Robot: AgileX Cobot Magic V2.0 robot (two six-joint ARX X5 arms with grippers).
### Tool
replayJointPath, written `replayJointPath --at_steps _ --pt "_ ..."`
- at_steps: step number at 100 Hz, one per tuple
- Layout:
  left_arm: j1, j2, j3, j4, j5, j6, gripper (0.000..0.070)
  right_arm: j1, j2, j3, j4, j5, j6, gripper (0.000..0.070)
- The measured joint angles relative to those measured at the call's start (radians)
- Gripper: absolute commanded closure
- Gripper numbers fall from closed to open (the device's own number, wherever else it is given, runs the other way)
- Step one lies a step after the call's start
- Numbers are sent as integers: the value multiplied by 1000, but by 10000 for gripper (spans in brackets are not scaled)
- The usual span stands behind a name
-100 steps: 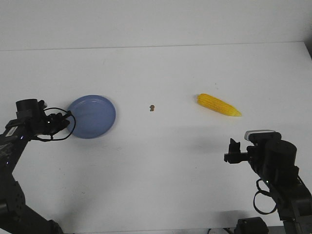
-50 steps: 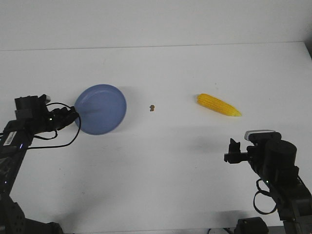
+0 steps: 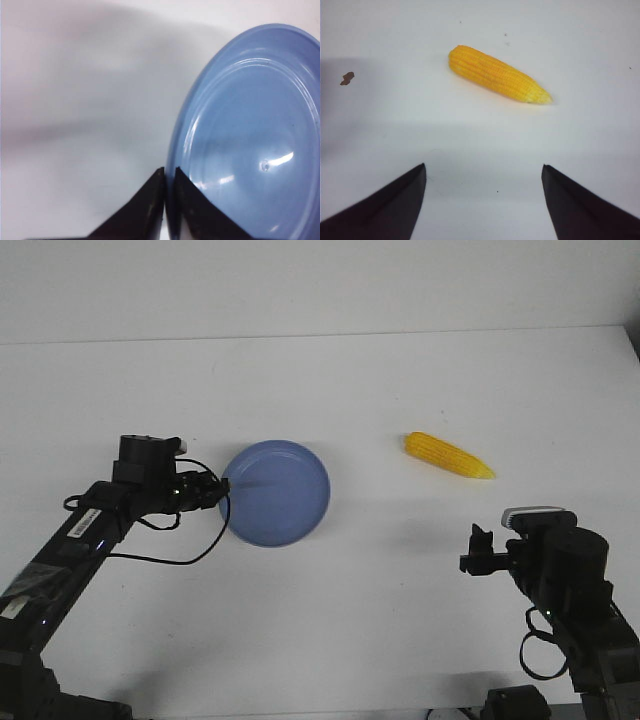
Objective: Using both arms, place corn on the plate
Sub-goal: 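Drag the blue plate with the left gripper toward the table center, then release the plate and pull the left gripper back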
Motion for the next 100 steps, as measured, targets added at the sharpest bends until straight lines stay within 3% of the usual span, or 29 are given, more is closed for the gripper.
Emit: replayJointPath --at_steps 30,58,100 --pt "-127 54 0 18 -34 3 696 0 0 0 0 0 0 212" --pt "-151 180 0 21 -44 3 696 0 0 0 0 0 0 212" --pt "-192 188 0 19 -48 23 696 0 0 0 0 0 0 212"
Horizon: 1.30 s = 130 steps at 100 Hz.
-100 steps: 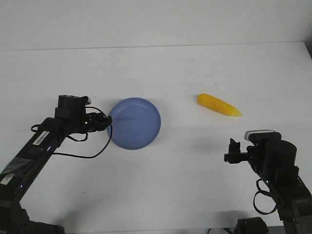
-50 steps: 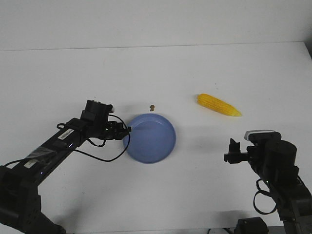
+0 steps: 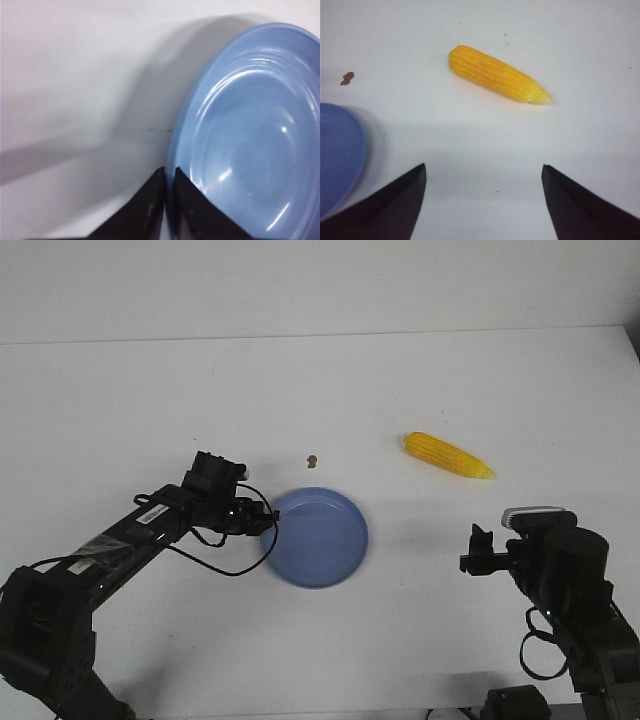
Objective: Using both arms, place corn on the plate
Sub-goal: 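Release the plate and pull the left gripper back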
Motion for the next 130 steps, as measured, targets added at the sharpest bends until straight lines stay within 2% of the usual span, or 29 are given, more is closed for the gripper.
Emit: replayJointPath --at_steps 19,52,66,80,93,98,130 --pt "0 0 0 0 -29 11 687 0 0 0 0 0 0 212" --pt "0 6 0 0 -29 11 665 0 0 0 0 0 0 212" --pt "0 23 0 -4 -27 11 520 0 0 0 0 0 0 212" --pt "0 24 2 -3 -17 11 417 0 0 0 0 0 0 212" --pt "0 23 7 2 -3 11 233 0 0 0 0 0 0 212" --pt "0 21 10 4 -1 14 200 0 0 0 0 0 0 212" --pt "11 0 8 5 -31 57 192 0 0 0 0 0 0 212"
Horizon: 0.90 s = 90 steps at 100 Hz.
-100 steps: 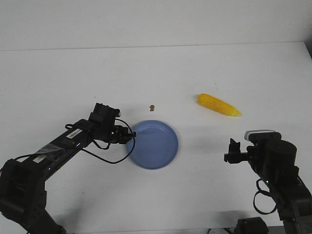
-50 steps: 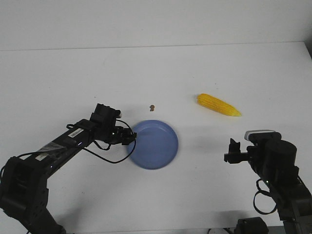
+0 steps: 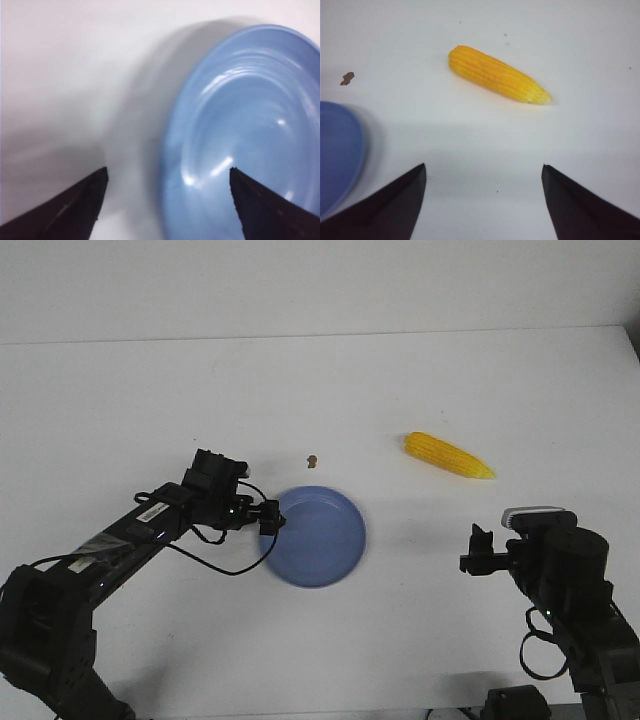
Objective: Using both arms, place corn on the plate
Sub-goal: 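Release the plate and pull the left gripper back, then reach the right gripper over the yellow corn cob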
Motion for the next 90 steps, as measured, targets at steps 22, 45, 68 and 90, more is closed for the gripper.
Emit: replayJointPath --at_steps 22,45,68,90 --pt "41 -144 -6 -8 -121 68 195 0 0 0 0 0 0 212" --pt "97 -330 -6 -69 -304 173 196 0 0 0 0 0 0 212" --pt "185 -502 -6 -172 -336 206 196 0 0 0 0 0 0 212" --pt "229 -551 -6 -185 -337 209 196 0 5 0 41 0 -11 212"
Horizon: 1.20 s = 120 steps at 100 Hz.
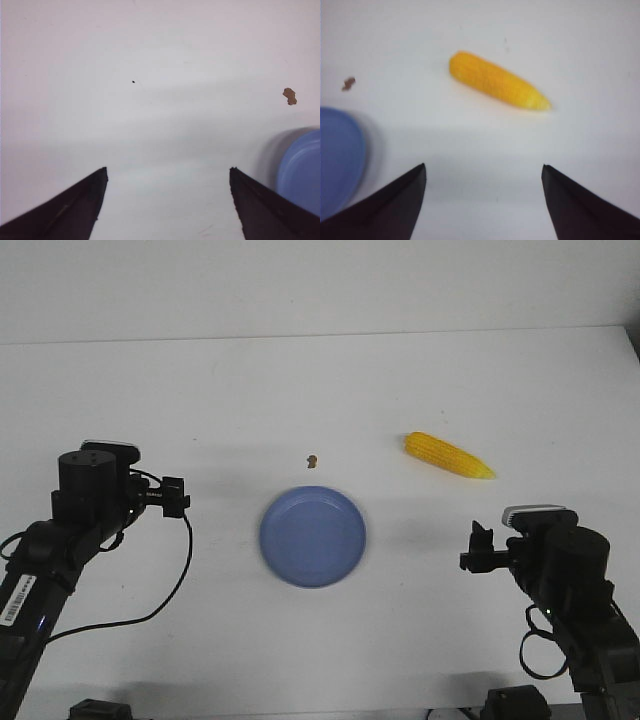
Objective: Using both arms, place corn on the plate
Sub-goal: 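Reach the right gripper over the yellow corn cob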
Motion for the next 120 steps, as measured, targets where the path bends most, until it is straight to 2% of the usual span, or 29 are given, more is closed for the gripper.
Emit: replayJointPath --at_steps 23,32,66,86,120 --pt "1 0 0 0 1 0 196 0 84 2 180 -1 -60 211" --pt "1 0 0 0 1 -2 196 0 155 17 210 -2 -95 211" --pt "1 0 0 0 1 -6 196 0 546 239 76 -31 -296 211" --pt "1 0 0 0 1 -8 196 0 745 359 42 -50 -427 211" --pt "1 0 0 0 1 -8 196 0 887 424 54 -50 -519 208"
